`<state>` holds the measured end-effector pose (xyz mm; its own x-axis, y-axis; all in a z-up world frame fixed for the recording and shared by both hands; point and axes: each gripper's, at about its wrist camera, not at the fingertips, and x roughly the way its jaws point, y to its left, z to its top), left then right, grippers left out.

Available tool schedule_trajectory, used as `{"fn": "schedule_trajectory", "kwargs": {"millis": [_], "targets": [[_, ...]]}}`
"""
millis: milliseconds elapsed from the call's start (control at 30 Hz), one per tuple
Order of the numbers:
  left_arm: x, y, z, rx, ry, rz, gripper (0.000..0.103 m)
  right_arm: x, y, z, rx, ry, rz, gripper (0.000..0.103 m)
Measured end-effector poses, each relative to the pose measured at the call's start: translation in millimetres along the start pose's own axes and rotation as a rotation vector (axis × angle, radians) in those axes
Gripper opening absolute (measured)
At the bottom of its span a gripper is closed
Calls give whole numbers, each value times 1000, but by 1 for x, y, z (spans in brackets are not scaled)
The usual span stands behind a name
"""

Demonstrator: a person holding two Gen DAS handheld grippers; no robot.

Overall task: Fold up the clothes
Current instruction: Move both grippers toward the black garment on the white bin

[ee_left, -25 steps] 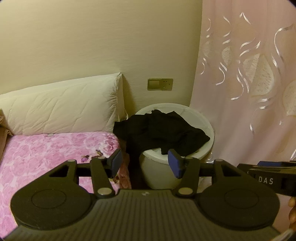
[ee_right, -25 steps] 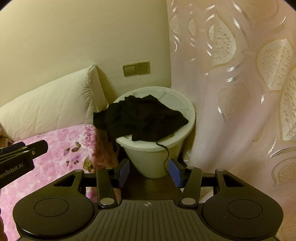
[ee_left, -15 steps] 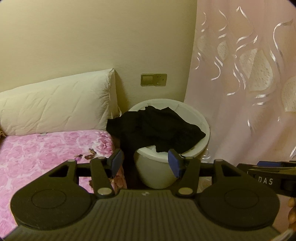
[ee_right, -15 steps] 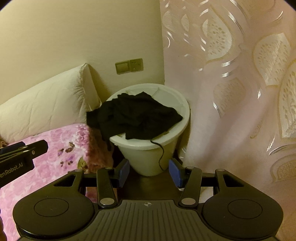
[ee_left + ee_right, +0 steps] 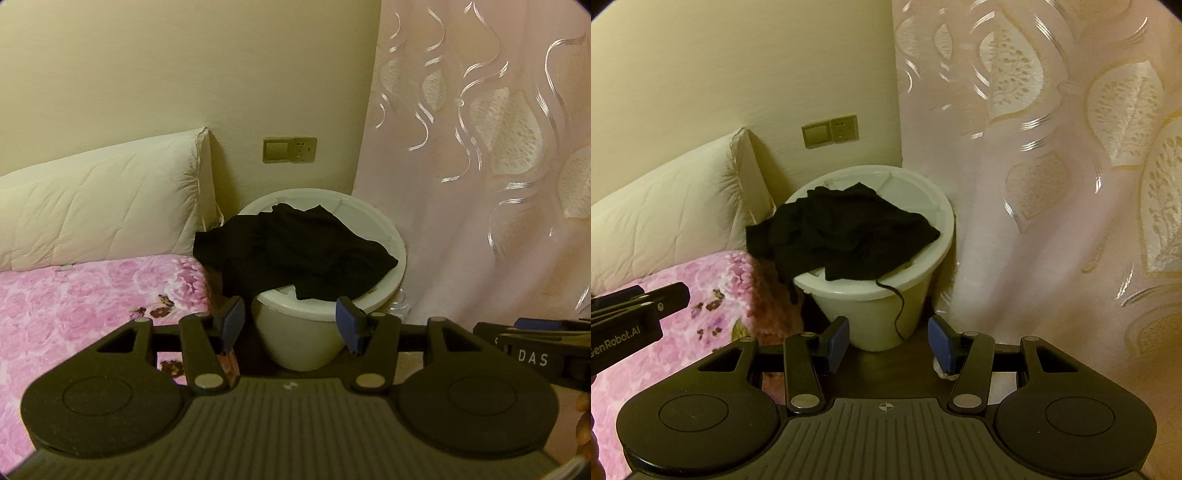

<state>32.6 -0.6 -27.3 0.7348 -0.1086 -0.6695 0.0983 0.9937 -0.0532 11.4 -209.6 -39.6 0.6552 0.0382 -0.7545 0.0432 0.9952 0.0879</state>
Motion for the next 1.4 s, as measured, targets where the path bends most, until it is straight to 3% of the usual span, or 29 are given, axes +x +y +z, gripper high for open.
{"fn": "schedule_trajectory", "kwargs": {"millis": [733,1400], "targets": [[13,21,8,-18,41,-35,53,8,14,24,-30,35,-38,51],[25,59,6,-97,83,11,55,22,45,36,-95,62,-29,51]]}}
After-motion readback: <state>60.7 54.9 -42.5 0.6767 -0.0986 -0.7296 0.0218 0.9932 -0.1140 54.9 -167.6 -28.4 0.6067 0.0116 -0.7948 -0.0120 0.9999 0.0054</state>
